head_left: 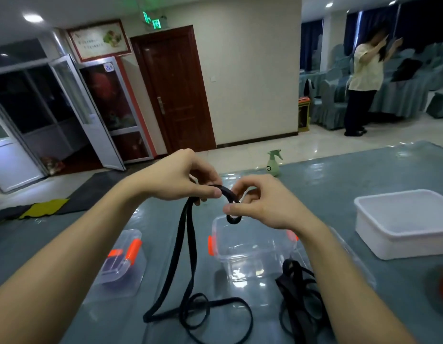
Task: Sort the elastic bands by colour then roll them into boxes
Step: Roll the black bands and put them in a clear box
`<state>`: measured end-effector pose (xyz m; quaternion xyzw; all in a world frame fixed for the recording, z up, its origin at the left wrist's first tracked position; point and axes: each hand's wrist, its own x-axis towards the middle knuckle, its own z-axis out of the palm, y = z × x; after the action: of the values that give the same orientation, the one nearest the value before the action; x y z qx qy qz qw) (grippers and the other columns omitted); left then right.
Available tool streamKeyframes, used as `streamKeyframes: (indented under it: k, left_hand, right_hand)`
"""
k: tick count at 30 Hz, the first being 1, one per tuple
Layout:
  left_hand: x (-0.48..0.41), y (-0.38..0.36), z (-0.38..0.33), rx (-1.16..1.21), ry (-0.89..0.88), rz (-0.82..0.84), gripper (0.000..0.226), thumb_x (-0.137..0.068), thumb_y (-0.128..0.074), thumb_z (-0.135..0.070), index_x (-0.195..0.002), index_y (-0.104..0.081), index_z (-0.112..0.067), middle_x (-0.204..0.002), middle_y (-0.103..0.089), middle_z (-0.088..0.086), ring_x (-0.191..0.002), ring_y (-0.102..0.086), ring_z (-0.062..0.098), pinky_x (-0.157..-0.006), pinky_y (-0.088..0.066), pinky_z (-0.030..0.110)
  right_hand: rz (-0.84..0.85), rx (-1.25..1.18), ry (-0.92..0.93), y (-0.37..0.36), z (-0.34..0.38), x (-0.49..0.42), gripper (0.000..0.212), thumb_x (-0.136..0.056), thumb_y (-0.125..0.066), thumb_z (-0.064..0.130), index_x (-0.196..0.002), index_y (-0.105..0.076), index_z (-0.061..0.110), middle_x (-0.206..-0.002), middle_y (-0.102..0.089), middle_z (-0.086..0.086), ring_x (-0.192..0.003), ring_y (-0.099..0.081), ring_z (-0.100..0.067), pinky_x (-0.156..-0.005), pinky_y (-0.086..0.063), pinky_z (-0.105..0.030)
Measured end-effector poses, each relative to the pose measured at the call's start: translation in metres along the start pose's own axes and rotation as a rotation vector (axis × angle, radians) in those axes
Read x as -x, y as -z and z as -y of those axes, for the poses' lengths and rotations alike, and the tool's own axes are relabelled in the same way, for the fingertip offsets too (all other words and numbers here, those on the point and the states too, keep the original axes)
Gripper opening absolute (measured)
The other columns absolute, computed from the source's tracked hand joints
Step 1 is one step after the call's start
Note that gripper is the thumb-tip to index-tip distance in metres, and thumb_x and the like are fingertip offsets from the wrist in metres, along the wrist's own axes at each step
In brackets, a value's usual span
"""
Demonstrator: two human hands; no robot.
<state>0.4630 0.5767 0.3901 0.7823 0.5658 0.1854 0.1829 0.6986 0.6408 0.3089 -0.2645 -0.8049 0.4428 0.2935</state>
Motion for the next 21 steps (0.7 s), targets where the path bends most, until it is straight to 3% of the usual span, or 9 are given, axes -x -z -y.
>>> streamKeyframes:
  k: [3,7,10,14,18,21]
  left_hand:
    - [0.005,-0.017,0.003,0.030,0.000,0.025,0.011,-0.095,-0.086,-0.032,-0.104,-0.084,-0.024,-0.091,-0.080,0.002,-0.079,-0.081,0.023,-0.078,-0.068,0.039]
    - [0.017,-0.056,0.013,0.099,0.019,-0.046,0.008,-0.098,-0.083,-0.034,-0.105,-0.081,-0.031,-0.093,-0.081,-0.001,-0.084,-0.082,0.020,-0.081,-0.068,0.038]
    - [0.025,-0.100,0.028,0.147,0.078,-0.135,0.004,-0.101,-0.079,-0.023,-0.104,-0.076,-0.023,-0.092,-0.080,0.000,-0.085,-0.082,0.018,-0.082,-0.068,0.042]
    - [0.030,-0.140,0.039,0.280,0.147,-0.290,0.007,-0.102,-0.077,-0.014,-0.108,-0.076,-0.016,-0.096,-0.079,0.004,-0.088,-0.083,0.018,-0.086,-0.067,0.045]
    - [0.025,-0.152,0.041,0.359,0.145,-0.423,0.015,-0.098,-0.080,-0.010,-0.112,-0.078,-0.009,-0.099,-0.080,0.005,-0.088,-0.082,0.024,-0.083,-0.066,0.058]
    - [0.019,-0.151,0.043,0.342,0.124,-0.459,0.014,-0.097,-0.080,-0.010,-0.112,-0.080,-0.009,-0.100,-0.078,0.005,-0.088,-0.081,0.026,-0.080,-0.067,0.054]
  right_hand:
    - [-0.028,-0.118,-0.008,-0.012,-0.017,0.018,0.017,-0.087,-0.089,0.022,-0.095,-0.074,0.018,-0.074,-0.078,-0.005,-0.066,-0.069,-0.019,-0.073,-0.060,-0.047]
    - [-0.024,-0.252,-0.033,-0.007,-0.045,0.037,0.023,-0.085,-0.091,0.024,-0.099,-0.076,0.015,-0.082,-0.082,-0.007,-0.076,-0.079,-0.022,-0.087,-0.064,-0.046]
    - [-0.004,-0.190,-0.079,-0.012,-0.064,0.038,0.020,-0.085,-0.091,0.024,-0.094,-0.074,0.019,-0.075,-0.080,-0.003,-0.069,-0.074,-0.015,-0.079,-0.060,-0.044]
    - [-0.056,-0.299,-0.100,-0.025,-0.083,0.035,0.021,-0.085,-0.088,0.006,-0.094,-0.069,0.006,-0.074,-0.079,-0.007,-0.065,-0.075,-0.018,-0.071,-0.059,-0.035]
    - [-0.153,-0.508,-0.094,-0.034,-0.093,0.026,0.020,-0.075,-0.082,0.010,-0.089,-0.068,0.009,-0.073,-0.078,-0.013,-0.067,-0.074,-0.023,-0.072,-0.058,-0.026]
    - [-0.226,-0.554,-0.102,-0.045,-0.100,0.015,0.023,-0.065,-0.079,0.017,-0.084,-0.067,0.011,-0.069,-0.074,-0.011,-0.067,-0.070,-0.025,-0.073,-0.058,-0.032]
